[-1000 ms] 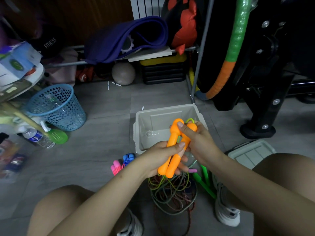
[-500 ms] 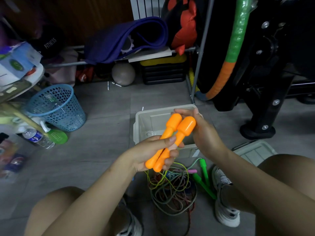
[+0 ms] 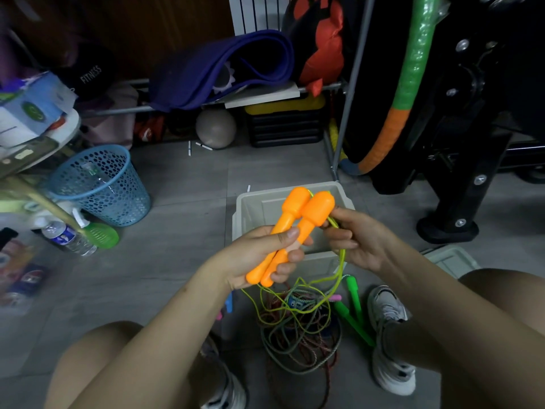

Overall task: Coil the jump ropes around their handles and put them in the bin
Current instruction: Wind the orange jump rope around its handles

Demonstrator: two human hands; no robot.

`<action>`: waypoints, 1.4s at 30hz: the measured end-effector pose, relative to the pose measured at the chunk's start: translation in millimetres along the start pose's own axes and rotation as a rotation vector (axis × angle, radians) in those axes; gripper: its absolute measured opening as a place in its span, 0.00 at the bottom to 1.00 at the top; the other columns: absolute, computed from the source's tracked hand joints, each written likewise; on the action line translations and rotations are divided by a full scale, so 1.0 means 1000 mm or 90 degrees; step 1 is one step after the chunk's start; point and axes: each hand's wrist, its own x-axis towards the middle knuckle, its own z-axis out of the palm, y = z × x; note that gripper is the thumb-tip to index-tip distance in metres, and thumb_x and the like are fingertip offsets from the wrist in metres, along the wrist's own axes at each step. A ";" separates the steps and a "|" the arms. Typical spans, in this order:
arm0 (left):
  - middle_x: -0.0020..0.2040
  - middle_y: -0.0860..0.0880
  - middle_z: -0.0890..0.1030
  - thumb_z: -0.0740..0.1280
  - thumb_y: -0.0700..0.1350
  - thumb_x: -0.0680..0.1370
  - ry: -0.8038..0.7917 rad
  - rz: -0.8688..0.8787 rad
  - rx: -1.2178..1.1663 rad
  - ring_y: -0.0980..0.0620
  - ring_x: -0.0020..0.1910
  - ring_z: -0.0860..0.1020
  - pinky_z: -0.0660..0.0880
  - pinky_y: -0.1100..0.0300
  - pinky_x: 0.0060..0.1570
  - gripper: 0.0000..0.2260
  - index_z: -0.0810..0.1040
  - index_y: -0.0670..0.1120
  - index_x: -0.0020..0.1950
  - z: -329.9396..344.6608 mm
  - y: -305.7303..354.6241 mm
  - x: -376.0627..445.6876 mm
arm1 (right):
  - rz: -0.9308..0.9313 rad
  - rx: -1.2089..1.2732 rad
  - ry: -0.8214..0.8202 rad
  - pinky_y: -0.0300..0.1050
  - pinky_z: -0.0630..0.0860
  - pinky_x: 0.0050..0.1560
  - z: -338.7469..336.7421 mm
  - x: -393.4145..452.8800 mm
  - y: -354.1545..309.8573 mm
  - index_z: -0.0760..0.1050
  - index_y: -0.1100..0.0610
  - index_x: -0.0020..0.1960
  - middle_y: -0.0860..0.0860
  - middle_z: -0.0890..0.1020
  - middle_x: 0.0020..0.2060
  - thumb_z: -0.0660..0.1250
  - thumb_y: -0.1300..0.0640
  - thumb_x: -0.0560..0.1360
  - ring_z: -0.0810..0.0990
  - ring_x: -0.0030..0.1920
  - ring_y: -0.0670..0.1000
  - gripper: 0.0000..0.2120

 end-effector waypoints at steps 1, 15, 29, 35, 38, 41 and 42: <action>0.32 0.50 0.73 0.75 0.54 0.68 0.013 -0.001 0.014 0.57 0.25 0.69 0.67 0.67 0.23 0.21 0.75 0.41 0.52 0.001 0.000 0.000 | 0.019 0.033 0.002 0.29 0.53 0.14 -0.001 0.001 0.000 0.67 0.60 0.37 0.50 0.70 0.27 0.57 0.58 0.77 0.61 0.15 0.42 0.11; 0.29 0.52 0.70 0.59 0.49 0.74 0.123 0.056 -0.094 0.60 0.22 0.65 0.61 0.70 0.19 0.13 0.72 0.41 0.51 0.016 0.004 0.006 | -0.266 -0.197 0.135 0.33 0.61 0.23 0.007 -0.001 0.014 0.80 0.55 0.47 0.52 0.78 0.35 0.71 0.58 0.68 0.69 0.25 0.44 0.08; 0.30 0.51 0.71 0.60 0.48 0.75 0.147 0.089 -0.099 0.59 0.23 0.66 0.62 0.70 0.20 0.13 0.72 0.40 0.52 0.017 -0.001 0.010 | -0.186 -0.138 0.135 0.36 0.69 0.26 0.008 0.001 0.010 0.73 0.59 0.44 0.50 0.75 0.27 0.61 0.59 0.79 0.70 0.25 0.45 0.07; 0.30 0.51 0.72 0.61 0.48 0.74 0.181 0.113 -0.075 0.58 0.24 0.67 0.63 0.69 0.21 0.14 0.73 0.39 0.53 0.020 -0.005 0.015 | -0.155 -0.132 0.155 0.35 0.63 0.20 0.012 -0.001 0.012 0.70 0.57 0.39 0.51 0.74 0.28 0.65 0.56 0.77 0.67 0.21 0.43 0.09; 0.30 0.50 0.72 0.60 0.47 0.78 0.219 0.134 -0.072 0.58 0.24 0.67 0.62 0.69 0.21 0.12 0.73 0.39 0.53 0.019 -0.004 0.017 | -0.180 -0.216 0.157 0.36 0.62 0.21 0.015 -0.005 0.012 0.76 0.59 0.45 0.51 0.72 0.27 0.64 0.55 0.77 0.66 0.21 0.44 0.07; 0.31 0.49 0.72 0.60 0.46 0.80 0.287 0.151 -0.038 0.57 0.24 0.67 0.62 0.68 0.22 0.10 0.74 0.40 0.52 0.015 -0.003 0.020 | -0.180 -0.343 0.139 0.36 0.62 0.22 0.018 -0.010 0.014 0.77 0.56 0.59 0.49 0.69 0.25 0.63 0.59 0.79 0.64 0.21 0.44 0.11; 0.32 0.49 0.72 0.60 0.45 0.81 0.318 0.148 -0.006 0.57 0.25 0.67 0.62 0.67 0.22 0.09 0.74 0.40 0.51 0.014 -0.003 0.021 | -0.176 -0.378 0.134 0.36 0.62 0.22 0.020 -0.010 0.016 0.75 0.55 0.63 0.48 0.69 0.25 0.62 0.60 0.79 0.64 0.21 0.44 0.13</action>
